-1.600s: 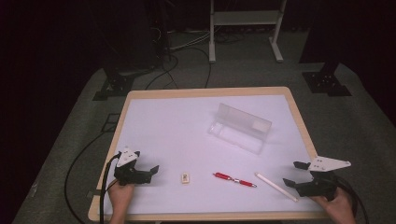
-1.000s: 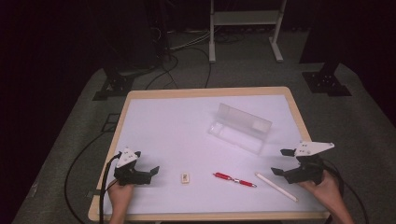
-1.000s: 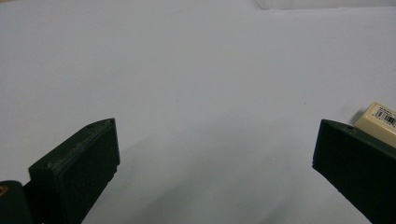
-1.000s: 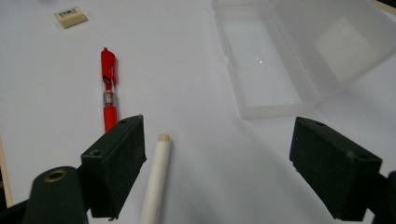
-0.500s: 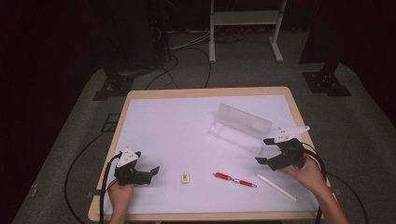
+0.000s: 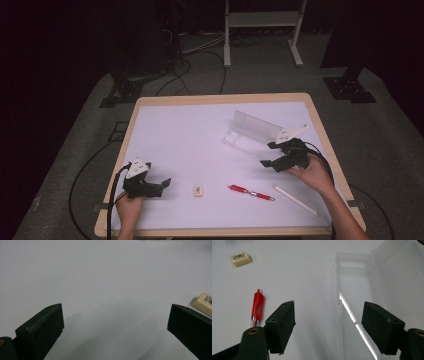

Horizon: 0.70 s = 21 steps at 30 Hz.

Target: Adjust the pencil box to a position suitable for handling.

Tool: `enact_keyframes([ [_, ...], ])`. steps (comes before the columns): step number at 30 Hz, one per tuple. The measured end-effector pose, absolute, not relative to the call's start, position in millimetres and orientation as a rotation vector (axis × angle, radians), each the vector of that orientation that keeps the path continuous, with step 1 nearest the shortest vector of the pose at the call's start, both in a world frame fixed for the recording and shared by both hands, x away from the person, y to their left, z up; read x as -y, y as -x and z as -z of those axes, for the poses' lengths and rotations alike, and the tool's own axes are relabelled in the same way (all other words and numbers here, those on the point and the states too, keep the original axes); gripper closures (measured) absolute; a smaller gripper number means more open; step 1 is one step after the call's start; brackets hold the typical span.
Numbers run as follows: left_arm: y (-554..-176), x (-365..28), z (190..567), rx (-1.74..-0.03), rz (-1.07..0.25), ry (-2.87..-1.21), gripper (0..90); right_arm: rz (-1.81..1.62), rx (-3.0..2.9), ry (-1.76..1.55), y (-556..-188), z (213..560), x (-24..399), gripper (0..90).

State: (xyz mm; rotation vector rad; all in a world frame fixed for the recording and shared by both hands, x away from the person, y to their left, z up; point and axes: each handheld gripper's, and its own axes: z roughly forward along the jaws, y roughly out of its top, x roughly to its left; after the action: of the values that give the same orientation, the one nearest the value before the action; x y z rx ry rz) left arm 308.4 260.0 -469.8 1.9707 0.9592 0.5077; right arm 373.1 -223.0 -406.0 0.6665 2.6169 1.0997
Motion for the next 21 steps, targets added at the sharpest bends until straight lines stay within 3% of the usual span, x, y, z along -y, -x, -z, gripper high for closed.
enact_keyframes([
  [10, -308.6, -260.2, 469.9, -0.962, -0.5, -1.967, 0.1, -1.039, -2.656, -0.66, -394.1, 418.3, 198.6, 32.0],
  [21, -308.8, -260.2, 470.0, -0.964, -0.498, -1.969, 0.1, -0.95, -2.704, -0.665, -414.4, 438.1, 183.0, 47.9],
])
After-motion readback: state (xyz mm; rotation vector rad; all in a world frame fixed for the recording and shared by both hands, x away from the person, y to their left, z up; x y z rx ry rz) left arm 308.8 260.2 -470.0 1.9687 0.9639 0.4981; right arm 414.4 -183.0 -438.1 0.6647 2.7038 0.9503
